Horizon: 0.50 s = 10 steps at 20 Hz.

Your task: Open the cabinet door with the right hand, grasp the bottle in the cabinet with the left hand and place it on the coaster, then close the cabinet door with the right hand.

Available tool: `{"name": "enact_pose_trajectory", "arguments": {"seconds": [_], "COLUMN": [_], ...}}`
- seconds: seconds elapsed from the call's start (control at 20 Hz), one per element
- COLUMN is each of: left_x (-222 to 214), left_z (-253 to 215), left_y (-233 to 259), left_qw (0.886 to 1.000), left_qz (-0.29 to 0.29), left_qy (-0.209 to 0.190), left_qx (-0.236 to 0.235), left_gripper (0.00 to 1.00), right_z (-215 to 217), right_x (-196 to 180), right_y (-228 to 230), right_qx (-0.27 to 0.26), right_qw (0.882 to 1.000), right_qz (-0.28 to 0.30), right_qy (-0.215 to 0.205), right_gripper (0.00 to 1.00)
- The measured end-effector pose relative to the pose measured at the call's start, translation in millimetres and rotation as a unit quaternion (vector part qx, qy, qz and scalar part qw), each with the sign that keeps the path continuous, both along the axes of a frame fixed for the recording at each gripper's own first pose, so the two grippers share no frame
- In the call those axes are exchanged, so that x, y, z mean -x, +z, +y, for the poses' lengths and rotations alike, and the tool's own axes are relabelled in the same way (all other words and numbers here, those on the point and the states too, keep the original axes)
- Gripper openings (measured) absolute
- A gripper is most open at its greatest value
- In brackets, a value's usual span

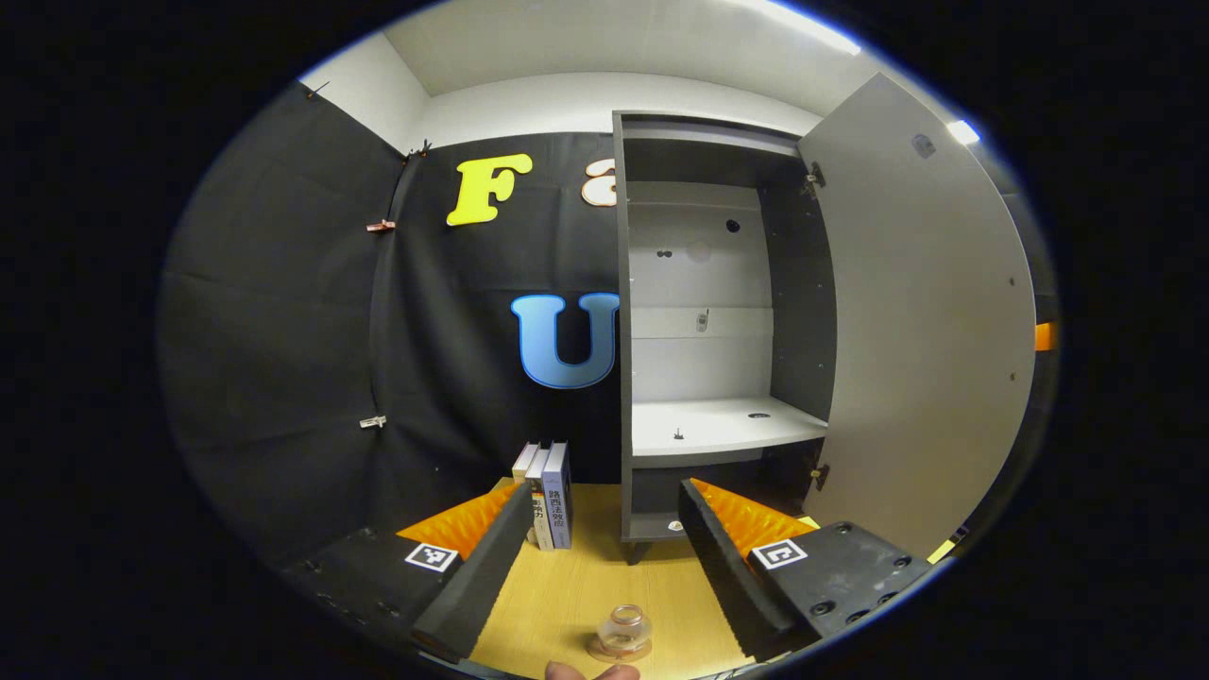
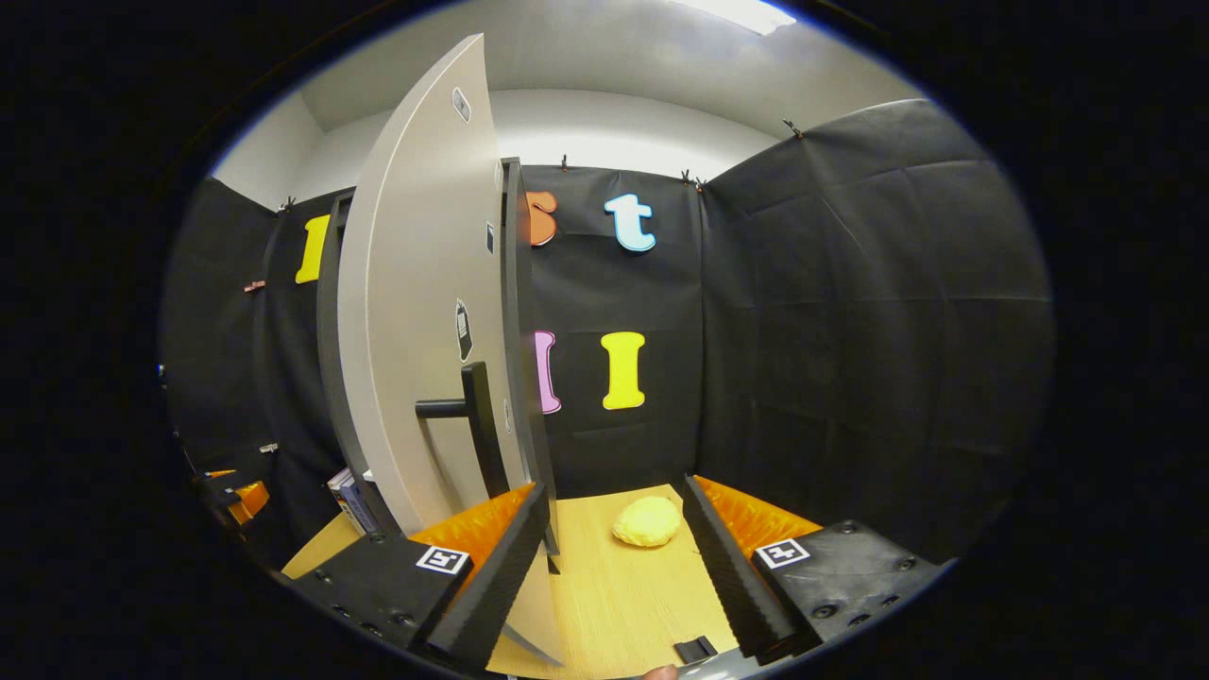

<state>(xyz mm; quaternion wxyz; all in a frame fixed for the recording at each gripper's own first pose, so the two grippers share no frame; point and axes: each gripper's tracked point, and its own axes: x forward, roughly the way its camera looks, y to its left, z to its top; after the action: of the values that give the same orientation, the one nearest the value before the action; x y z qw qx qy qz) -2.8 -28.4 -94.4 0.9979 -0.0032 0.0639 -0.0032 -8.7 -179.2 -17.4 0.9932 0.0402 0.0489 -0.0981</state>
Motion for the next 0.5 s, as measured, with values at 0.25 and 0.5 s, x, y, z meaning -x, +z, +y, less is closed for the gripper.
{"name": "enact_pose_trajectory", "arguments": {"seconds": [0.25,0.5], "left_x": [-0.2,-1.5], "left_z": [3.6,2.9], "left_y": [4.6,7.3], "left_qw": [1.0,1.0], "left_qz": [-0.008,-0.012], "left_qy": [-0.005,-0.014], "left_qx": [-0.005,-0.012], "left_gripper": [0.97,0.97], "right_z": [14.6,38.0], "right_x": [1.3,0.3], "right_y": [-0.5,0.0], "right_qx": [-0.004,-0.001], "right_qw": [1.0,1.0], "right_qz": [-0.001,-0.004], "right_qy": [0.005,0.019], "right_gripper": [0.89,0.97]}}
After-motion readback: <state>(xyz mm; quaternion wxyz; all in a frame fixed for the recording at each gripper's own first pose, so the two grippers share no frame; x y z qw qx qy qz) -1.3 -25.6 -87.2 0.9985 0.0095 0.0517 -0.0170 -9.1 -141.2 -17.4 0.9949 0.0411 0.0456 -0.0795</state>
